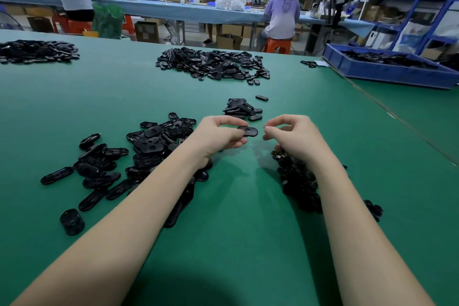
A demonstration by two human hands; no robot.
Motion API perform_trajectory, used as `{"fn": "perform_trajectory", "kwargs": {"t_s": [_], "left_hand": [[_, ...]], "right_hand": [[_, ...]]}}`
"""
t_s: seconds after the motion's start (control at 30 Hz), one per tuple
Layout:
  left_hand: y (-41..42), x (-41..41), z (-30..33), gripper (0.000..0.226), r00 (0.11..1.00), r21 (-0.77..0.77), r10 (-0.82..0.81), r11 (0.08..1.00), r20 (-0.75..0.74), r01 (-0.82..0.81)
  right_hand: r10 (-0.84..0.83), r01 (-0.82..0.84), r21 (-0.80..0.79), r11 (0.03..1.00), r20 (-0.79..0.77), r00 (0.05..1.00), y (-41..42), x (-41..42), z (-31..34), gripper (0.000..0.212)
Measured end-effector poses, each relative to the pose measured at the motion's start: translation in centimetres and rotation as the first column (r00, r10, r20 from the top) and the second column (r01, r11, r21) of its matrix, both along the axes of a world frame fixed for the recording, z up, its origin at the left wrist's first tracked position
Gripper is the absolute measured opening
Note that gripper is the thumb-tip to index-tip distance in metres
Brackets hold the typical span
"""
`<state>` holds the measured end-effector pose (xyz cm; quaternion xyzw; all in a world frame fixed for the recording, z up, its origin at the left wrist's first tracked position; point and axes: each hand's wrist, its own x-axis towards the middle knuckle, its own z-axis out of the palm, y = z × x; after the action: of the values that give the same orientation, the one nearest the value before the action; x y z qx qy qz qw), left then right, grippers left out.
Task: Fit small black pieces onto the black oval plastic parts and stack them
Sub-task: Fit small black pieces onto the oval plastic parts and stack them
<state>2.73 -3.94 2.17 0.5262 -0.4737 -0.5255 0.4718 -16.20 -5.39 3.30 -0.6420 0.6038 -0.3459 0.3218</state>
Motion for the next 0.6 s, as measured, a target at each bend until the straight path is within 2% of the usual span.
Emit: {"fn": "perform_trajectory", "kwargs": {"t_s": [0.13,0.27,0.6], "left_hand": [[0.0,0.0,-0.1,0.017,0.999,0.015,0.009,1.0,-0.048,-0.008],[0.0,0.0,-0.2,0.017,0.998,0.019,-0.003,1.0,-0.06,0.004],[-0.3,-0.2,-0.6,0.024,0.994,0.04,-0.003,0.999,-0.111,0.007]], "right_hand": [[-0.052,0.062,0.019,0.998,-0.31,0.949,-0.3,-1.5,0.1,0.01],[-0.045,0.092,0.077,0.993,-0.468,0.882,-0.1,-1.9,-0.3,0.007],[-0.076,0.128,0.073,0.989,-0.492,0.867,0.0,-1.2,-1.0,0.006]]}}
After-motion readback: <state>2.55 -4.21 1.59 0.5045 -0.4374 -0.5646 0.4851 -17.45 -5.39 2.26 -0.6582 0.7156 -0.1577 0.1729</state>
